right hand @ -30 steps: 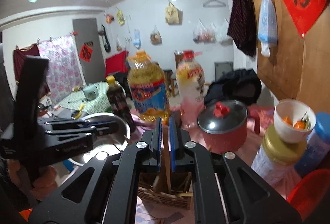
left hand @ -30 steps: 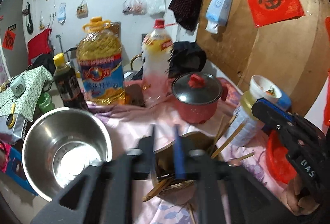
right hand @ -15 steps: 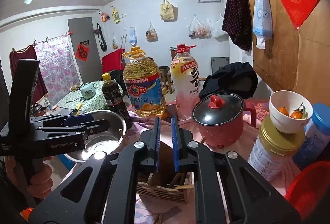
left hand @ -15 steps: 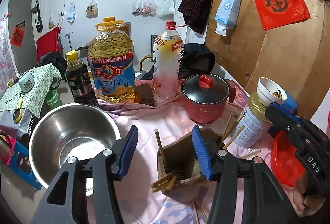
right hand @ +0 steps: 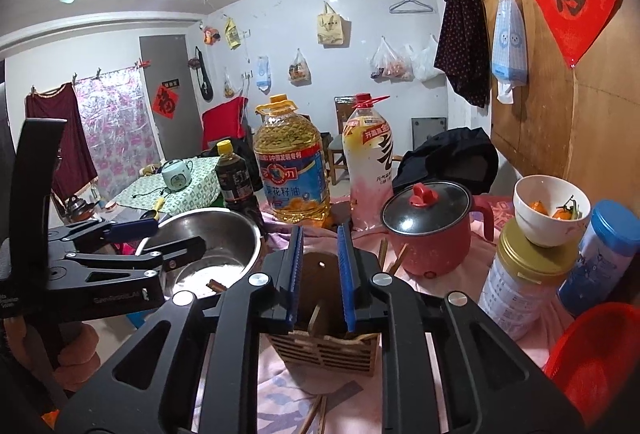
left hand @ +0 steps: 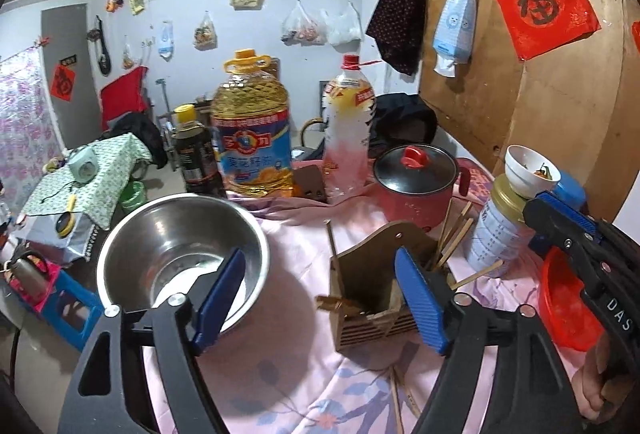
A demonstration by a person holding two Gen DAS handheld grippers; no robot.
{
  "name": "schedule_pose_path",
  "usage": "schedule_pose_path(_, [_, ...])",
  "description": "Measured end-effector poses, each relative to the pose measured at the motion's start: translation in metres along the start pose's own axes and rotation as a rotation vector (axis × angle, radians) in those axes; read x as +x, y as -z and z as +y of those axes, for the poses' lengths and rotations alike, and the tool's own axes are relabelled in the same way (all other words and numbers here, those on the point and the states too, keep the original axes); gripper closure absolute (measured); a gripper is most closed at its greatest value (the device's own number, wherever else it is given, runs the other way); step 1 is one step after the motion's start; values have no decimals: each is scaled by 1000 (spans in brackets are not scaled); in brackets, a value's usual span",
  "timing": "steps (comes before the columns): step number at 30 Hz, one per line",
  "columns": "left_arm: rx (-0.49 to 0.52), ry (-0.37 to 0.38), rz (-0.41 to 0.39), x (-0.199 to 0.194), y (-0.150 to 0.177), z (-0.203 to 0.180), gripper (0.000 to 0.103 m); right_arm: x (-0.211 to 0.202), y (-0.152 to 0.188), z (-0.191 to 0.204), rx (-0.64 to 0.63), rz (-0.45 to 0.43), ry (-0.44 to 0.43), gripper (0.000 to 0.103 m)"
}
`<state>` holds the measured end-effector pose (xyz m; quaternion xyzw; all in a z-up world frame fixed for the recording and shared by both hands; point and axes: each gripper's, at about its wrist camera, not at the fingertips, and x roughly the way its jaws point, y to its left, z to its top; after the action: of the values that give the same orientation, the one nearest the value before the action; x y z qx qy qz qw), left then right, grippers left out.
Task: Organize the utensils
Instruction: 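Raise both open tools away from the wooden holder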
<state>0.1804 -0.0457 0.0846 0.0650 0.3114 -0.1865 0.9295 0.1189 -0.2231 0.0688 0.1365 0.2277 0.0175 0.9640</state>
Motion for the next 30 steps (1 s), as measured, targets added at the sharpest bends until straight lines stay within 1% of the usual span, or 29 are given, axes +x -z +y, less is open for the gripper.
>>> schedule_pose_path(3, [-1, -37, -14, -13, 5, 2, 20, -7, 4, 4, -2, 5, 3, 83])
schedule_pose_path(5, [1, -75, -32, -24, 9, 2, 17, -13, 5, 6, -7, 5, 4, 82])
schedule_pose_path(7, [3, -105, -48, -33, 12, 0, 14, -20, 8, 13, -24, 2, 14, 76])
schedule_pose_path(8, [4, -116, -54, -37, 13, 0, 13, -22, 10, 16, -35, 1, 19, 75])
schedule_pose_path(11, [-3, -129, -64, -49, 16, 1, 11, -30, 13, 25, -73, -3, 26, 73])
schedule_pose_path(17, [1, -158, -80, -68, 22, 0, 9, -47, 20, 39, -112, -23, 29, 65])
schedule_pose_path(23, [4, -162, -83, -83, 32, 0, 7, -65, 26, 42, -101, -49, 42, 51])
schedule_pose_path(24, [6, -162, -82, -83, 33, 0, 7, -69, 28, 42, -98, -53, 44, 47])
schedule_pose_path(25, [10, -163, -82, -85, 35, -1, 6, -71, 29, 43, -96, -56, 47, 41])
schedule_pose_path(27, [17, -168, -81, -89, 39, -3, 6, -78, 32, 43, -90, -66, 54, 34])
schedule_pose_path(30, [18, -172, -73, -91, 43, -3, 6, -86, 35, 44, -88, -77, 56, 27])
